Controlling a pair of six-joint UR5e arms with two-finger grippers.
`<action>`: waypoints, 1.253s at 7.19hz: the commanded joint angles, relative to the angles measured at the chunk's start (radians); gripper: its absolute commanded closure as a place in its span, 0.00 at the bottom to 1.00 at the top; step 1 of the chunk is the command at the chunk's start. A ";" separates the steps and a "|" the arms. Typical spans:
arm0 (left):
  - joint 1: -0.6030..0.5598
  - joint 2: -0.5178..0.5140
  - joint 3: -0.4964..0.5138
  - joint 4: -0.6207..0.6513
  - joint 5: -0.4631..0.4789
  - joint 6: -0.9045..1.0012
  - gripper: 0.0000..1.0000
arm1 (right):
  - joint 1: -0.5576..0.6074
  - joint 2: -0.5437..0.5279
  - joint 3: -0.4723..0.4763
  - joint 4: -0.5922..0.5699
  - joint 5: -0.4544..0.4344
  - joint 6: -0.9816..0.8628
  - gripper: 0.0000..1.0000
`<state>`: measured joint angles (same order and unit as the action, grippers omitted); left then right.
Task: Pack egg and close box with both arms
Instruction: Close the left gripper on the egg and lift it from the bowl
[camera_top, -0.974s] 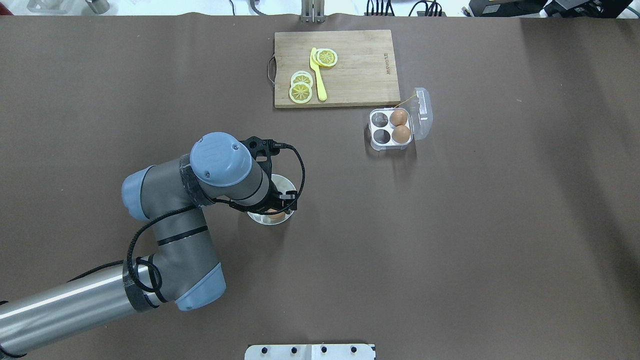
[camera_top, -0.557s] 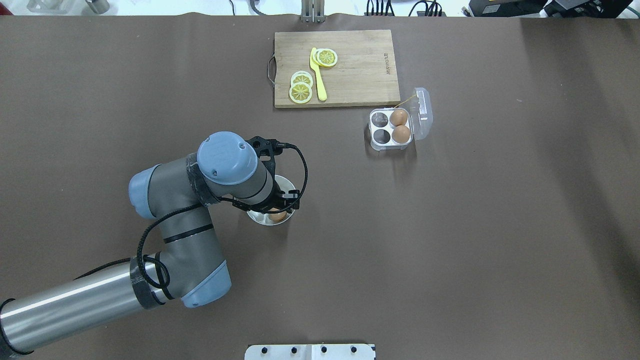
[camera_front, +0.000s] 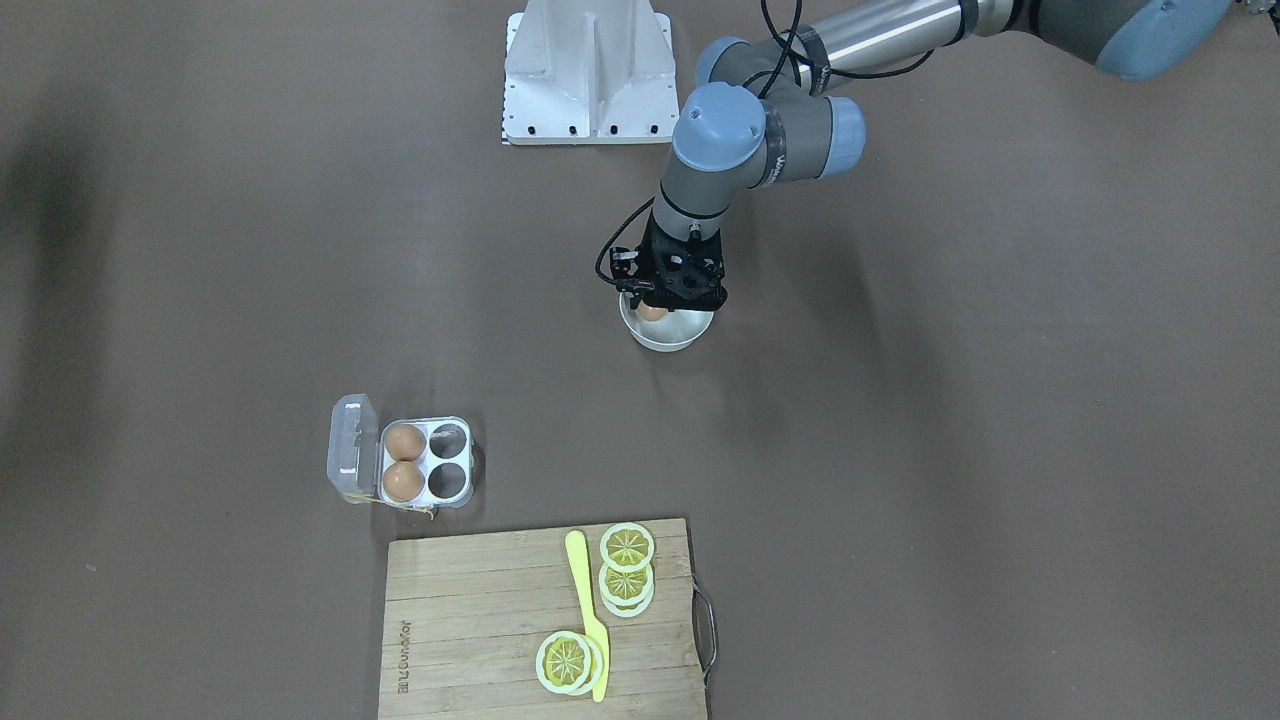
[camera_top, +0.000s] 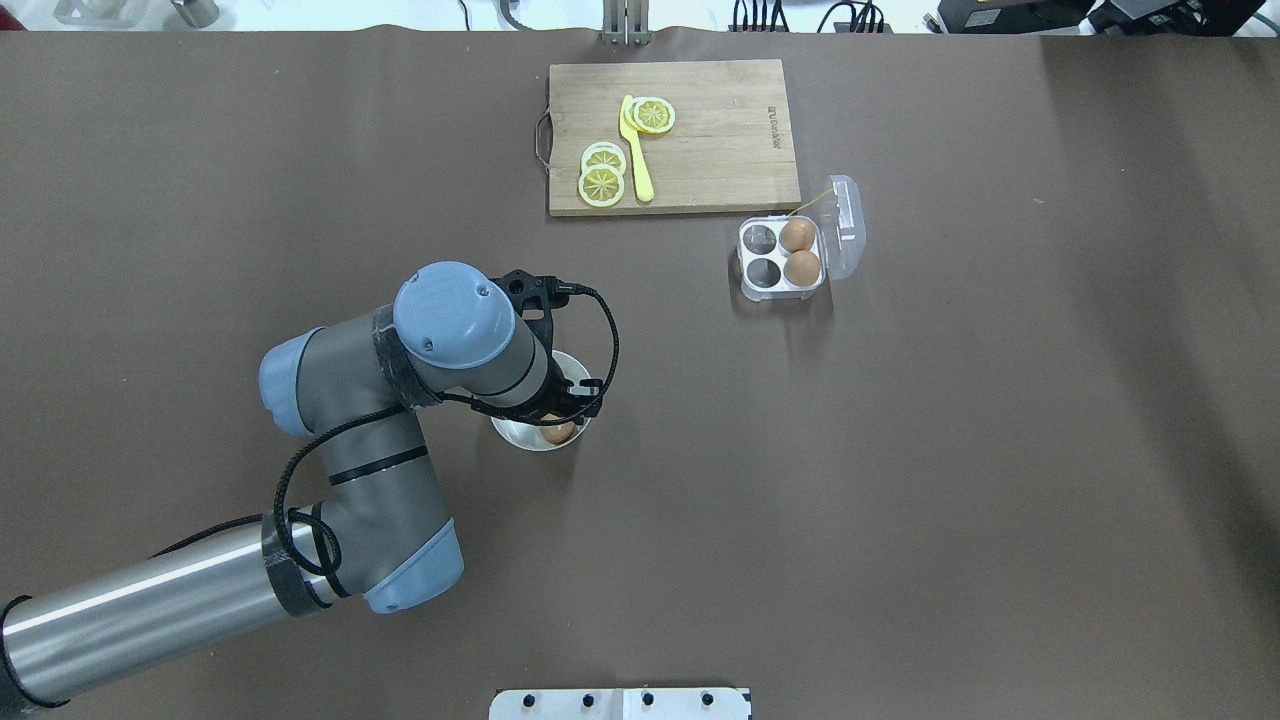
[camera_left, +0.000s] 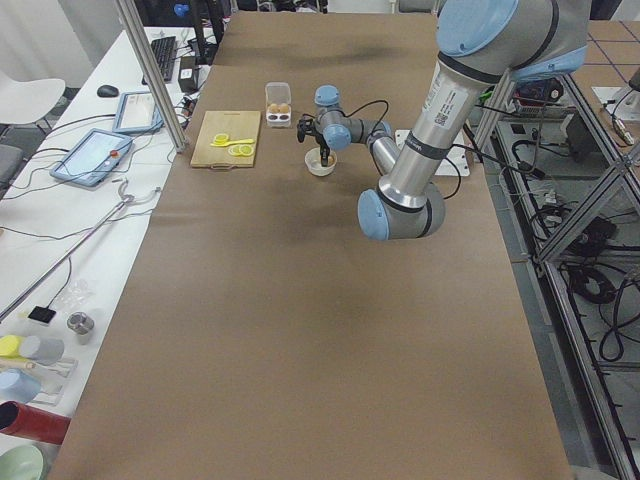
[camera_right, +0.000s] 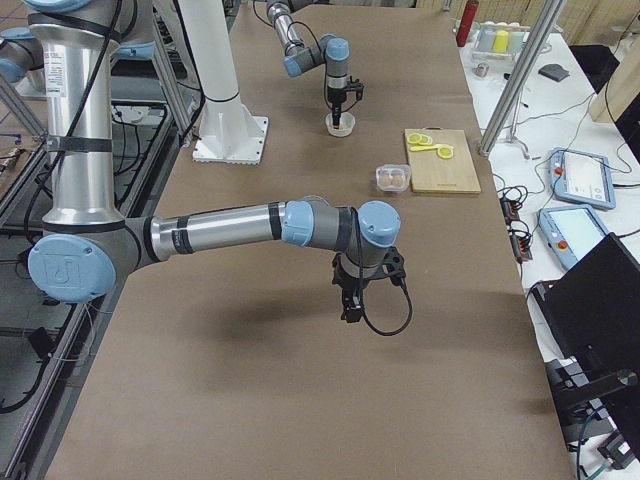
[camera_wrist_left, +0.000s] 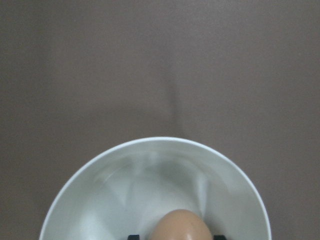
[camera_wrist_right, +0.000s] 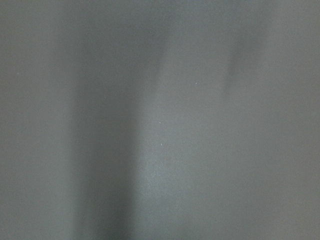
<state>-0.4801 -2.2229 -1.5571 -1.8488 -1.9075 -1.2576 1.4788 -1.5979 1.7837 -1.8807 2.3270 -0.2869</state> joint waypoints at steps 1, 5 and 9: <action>-0.002 0.002 0.000 -0.003 -0.002 0.020 0.65 | 0.000 -0.001 0.003 0.000 0.000 0.000 0.00; -0.050 0.006 -0.030 0.000 -0.066 0.067 0.70 | 0.000 -0.002 0.003 0.000 0.000 0.000 0.00; -0.130 -0.053 -0.078 0.003 -0.136 0.070 0.69 | 0.000 -0.004 0.002 0.000 0.000 0.000 0.00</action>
<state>-0.5883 -2.2373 -1.6338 -1.8459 -2.0403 -1.1864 1.4788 -1.6010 1.7870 -1.8807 2.3270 -0.2868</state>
